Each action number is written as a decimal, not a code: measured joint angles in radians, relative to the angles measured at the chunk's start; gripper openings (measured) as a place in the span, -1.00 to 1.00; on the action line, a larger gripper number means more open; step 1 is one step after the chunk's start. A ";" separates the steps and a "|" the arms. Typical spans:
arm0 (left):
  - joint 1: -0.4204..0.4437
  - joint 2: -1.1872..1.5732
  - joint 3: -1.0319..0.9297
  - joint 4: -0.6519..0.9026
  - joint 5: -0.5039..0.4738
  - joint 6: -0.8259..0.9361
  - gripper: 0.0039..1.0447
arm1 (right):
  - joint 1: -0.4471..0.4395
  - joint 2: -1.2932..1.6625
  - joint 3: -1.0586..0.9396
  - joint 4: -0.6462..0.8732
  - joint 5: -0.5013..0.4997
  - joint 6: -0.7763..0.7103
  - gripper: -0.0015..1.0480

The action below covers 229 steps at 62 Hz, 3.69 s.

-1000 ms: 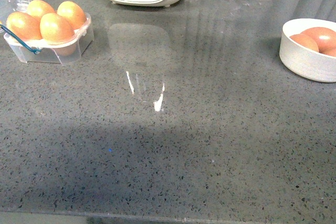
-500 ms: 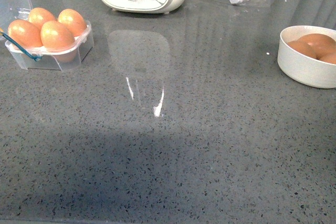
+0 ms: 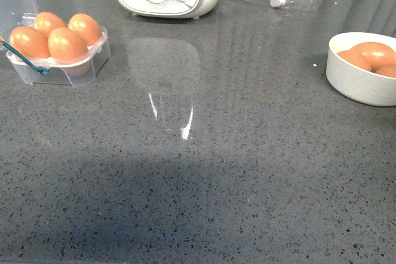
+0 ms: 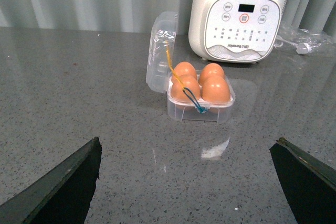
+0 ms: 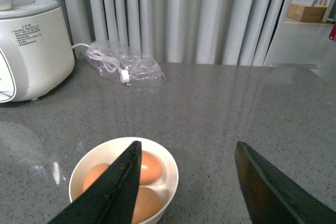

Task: Put egg into box

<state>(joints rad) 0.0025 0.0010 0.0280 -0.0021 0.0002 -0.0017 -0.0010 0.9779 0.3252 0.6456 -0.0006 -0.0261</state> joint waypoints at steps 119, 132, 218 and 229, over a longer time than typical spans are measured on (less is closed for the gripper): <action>0.000 0.000 0.000 0.000 0.000 0.000 0.87 | 0.001 -0.854 -0.319 -0.534 0.000 0.016 -0.94; 0.000 0.000 0.000 0.000 0.000 0.000 0.87 | 0.001 -0.973 -0.319 -0.644 0.000 0.016 -0.94; -0.084 0.143 0.060 -0.214 -0.334 -0.263 0.87 | 0.001 -0.974 -0.319 -0.645 0.000 0.019 0.86; -0.049 0.148 0.093 -0.180 -0.269 -0.317 0.87 | 0.001 -0.974 -0.319 -0.645 -0.001 0.019 0.86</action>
<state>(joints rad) -0.0463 0.1490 0.1207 -0.1825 -0.2684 -0.3183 -0.0002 0.0044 0.0063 0.0006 -0.0013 -0.0067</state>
